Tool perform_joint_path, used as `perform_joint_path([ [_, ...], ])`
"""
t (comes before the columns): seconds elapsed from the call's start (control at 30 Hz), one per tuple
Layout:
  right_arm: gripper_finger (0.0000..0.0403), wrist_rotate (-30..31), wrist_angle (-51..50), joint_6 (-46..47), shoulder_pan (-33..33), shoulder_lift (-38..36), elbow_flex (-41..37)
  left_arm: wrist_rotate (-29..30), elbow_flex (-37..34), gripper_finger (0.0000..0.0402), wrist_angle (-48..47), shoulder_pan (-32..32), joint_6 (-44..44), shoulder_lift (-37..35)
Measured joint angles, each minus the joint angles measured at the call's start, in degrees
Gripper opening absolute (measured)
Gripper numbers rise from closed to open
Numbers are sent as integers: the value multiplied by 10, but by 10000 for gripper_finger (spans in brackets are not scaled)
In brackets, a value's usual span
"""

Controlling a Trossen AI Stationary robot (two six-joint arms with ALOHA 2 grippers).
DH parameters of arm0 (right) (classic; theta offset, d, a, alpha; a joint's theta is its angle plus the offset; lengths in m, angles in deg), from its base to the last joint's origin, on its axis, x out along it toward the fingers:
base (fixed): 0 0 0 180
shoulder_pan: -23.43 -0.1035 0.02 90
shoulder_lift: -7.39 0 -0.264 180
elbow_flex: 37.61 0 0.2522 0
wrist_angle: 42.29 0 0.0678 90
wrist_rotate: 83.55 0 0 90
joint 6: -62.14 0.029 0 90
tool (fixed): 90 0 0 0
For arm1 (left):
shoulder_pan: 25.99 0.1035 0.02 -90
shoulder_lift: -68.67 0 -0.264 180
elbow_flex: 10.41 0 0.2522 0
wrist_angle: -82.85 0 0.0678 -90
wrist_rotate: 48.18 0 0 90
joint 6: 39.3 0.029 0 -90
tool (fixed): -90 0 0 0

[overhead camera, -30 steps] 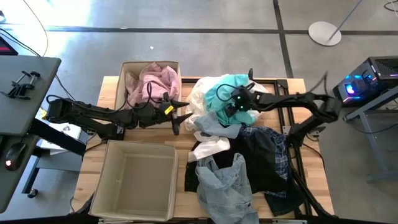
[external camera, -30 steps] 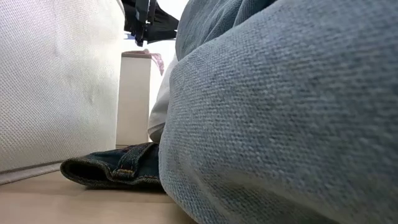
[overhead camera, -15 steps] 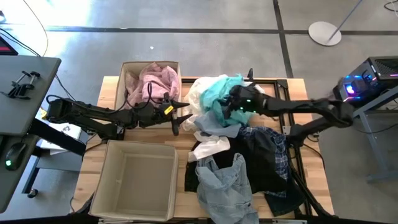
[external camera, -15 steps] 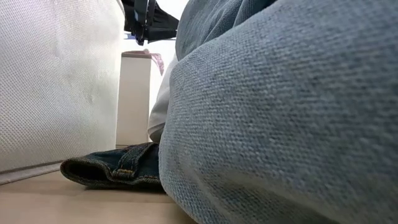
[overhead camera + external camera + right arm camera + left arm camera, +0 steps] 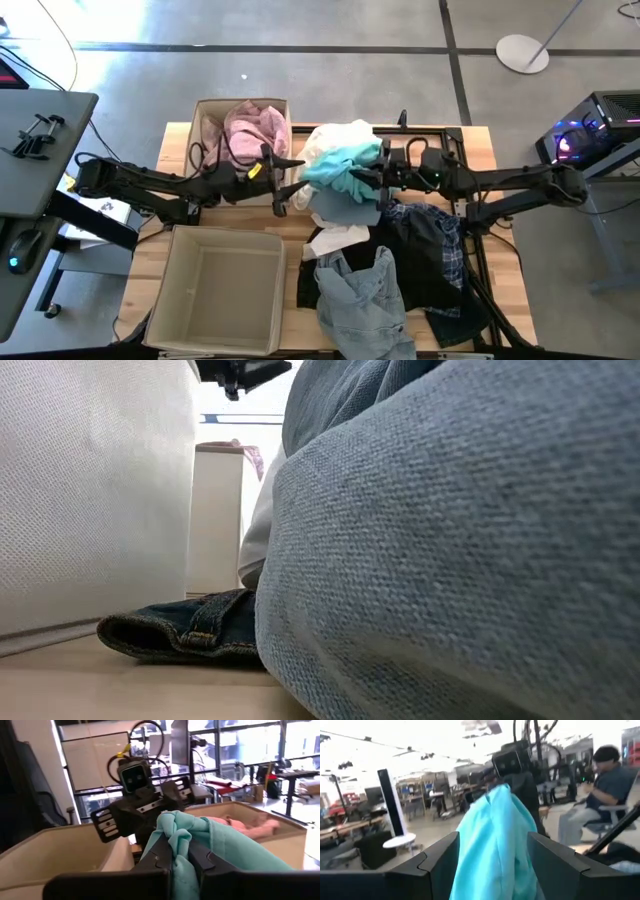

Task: Sort clothes
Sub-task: Put the blue shorts into the top brown laundry organizer

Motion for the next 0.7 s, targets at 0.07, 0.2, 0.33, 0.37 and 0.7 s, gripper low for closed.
perform_joint_path([
  [0.07,6,0,9,-4,-7,5,0,-6,5,240,22,1,-3,11],
  [0.2,4,-8,31,-4,-16,21,0,-28,39,273,34,6,-1,62],
  [0.33,3,-51,70,-4,-17,34,0,-25,86,302,30,15,-1,138],
  [0.37,3,-59,77,-4,-17,37,0,-20,98,307,30,18,2,156],
  [0.7,4,-70,38,-4,-17,38,0,-14,224,317,35,30,9,311],
])
